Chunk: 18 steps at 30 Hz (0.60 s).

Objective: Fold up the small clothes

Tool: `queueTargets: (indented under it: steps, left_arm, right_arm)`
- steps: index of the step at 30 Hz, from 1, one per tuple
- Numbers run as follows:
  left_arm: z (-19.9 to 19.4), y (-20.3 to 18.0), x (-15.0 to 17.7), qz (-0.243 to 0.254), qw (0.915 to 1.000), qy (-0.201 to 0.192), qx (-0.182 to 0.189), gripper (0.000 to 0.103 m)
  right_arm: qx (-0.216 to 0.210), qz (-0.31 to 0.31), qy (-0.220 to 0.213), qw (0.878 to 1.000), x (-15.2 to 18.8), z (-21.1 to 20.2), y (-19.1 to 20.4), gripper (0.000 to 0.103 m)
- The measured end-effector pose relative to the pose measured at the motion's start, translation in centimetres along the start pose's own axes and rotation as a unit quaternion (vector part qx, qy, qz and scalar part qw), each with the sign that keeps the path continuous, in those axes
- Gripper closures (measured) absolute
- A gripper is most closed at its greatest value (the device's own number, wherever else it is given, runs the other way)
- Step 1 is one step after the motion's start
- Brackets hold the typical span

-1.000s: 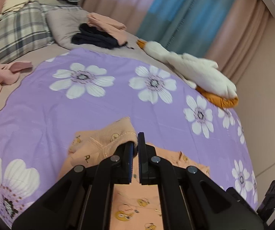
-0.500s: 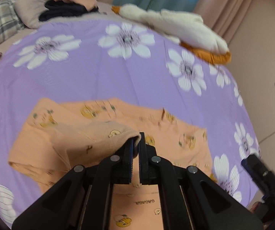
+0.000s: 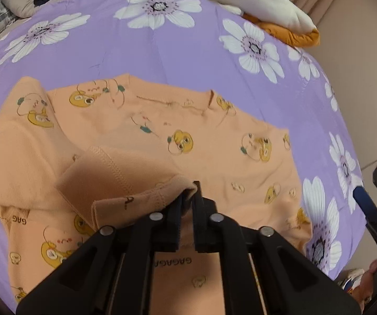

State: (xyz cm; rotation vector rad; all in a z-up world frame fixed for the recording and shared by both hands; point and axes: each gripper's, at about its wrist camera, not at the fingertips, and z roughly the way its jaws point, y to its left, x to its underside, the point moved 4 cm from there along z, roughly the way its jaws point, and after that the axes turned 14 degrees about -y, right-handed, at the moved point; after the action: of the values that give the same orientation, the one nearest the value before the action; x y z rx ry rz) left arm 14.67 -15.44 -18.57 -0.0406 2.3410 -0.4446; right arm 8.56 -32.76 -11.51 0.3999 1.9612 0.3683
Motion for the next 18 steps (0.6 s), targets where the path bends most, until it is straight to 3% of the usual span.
queueTargets:
  steps: [4, 7, 12, 17, 18]
  left_arm:
    - [-2.7, 0.0, -0.8, -0.002, 0.9993, -0.009, 0.037, 0.058]
    - [-6.3, 1.1, -2.1, 0.004, 0.9977, -0.056, 0.037, 0.040]
    - [-11.2, 6.7, -3.7, -0.013, 0.9927, -0.113, -0.039, 0.037]
    - [-13.4, 13.9, -2.5, -0.062, 0.9850, -0.118, -0.109, 0.039]
    - [-13.6, 15.0, -2.0, -0.075, 0.9838, -0.116, -0.114, 0.044]
  right_arm:
    - [0.006, -0.005, 0.005, 1.000, 0.2, 0.2, -0.2, 0.018]
    - [0.008, -0.008, 0.012, 1.000, 0.4, 0.5, -0.1, 0.018]
    - [0.002, -0.033, 0.030, 0.999, 1.6, 1.3, 1.5, 0.018]
    - [-0.019, -0.080, 0.056, 0.995, 3.7, 2.4, 5.0, 0.018]
    - [-0.027, -0.098, 0.067, 0.993, 4.5, 2.7, 6.3, 0.018]
